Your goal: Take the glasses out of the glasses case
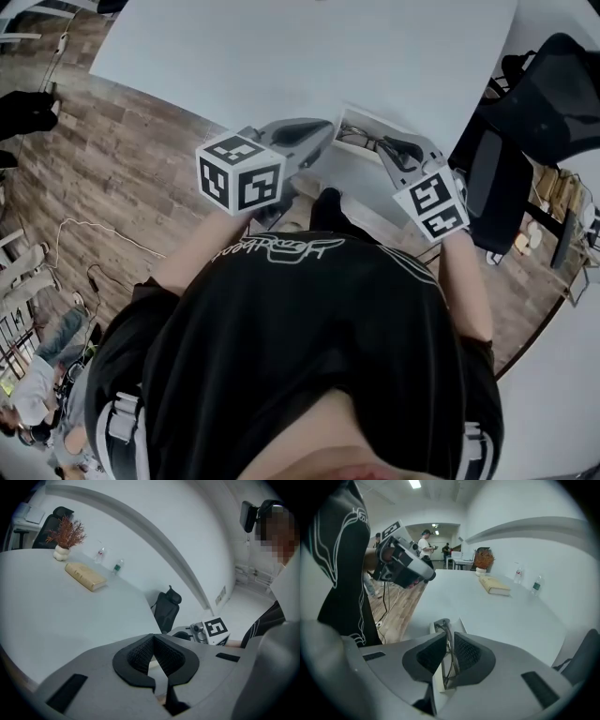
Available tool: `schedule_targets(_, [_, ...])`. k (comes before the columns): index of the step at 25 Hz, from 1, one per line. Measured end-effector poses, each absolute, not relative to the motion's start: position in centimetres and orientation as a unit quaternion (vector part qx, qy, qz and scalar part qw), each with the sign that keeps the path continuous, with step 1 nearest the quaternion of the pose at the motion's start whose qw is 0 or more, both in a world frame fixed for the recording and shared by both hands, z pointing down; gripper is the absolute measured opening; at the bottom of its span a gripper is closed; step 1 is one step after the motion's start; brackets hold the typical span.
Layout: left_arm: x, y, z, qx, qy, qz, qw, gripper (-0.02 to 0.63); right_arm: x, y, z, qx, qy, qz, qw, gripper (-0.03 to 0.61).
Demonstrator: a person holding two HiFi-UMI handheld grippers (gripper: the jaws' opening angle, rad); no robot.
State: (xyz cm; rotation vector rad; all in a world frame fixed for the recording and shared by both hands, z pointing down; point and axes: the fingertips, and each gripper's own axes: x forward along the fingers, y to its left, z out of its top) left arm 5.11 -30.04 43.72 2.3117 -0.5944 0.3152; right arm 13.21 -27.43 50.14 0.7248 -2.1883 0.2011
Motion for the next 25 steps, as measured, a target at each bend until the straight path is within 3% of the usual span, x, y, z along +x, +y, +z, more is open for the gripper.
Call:
schedule_targets(9, [4.2, -30.3, 44.3, 0.89, -0.244, 0.117, 0.367, 0.008, 13.5, -27.5, 53.6, 0.226, -0.834, 0.02, 0.503, 0.012])
schedule_targets(25, [3.3, -30.5, 44.6, 0.885, -0.257, 0.113, 0.372, 0.008, 13.1, -28.1, 55.1, 0.193, -0.821, 0.003, 0.538, 0.012])
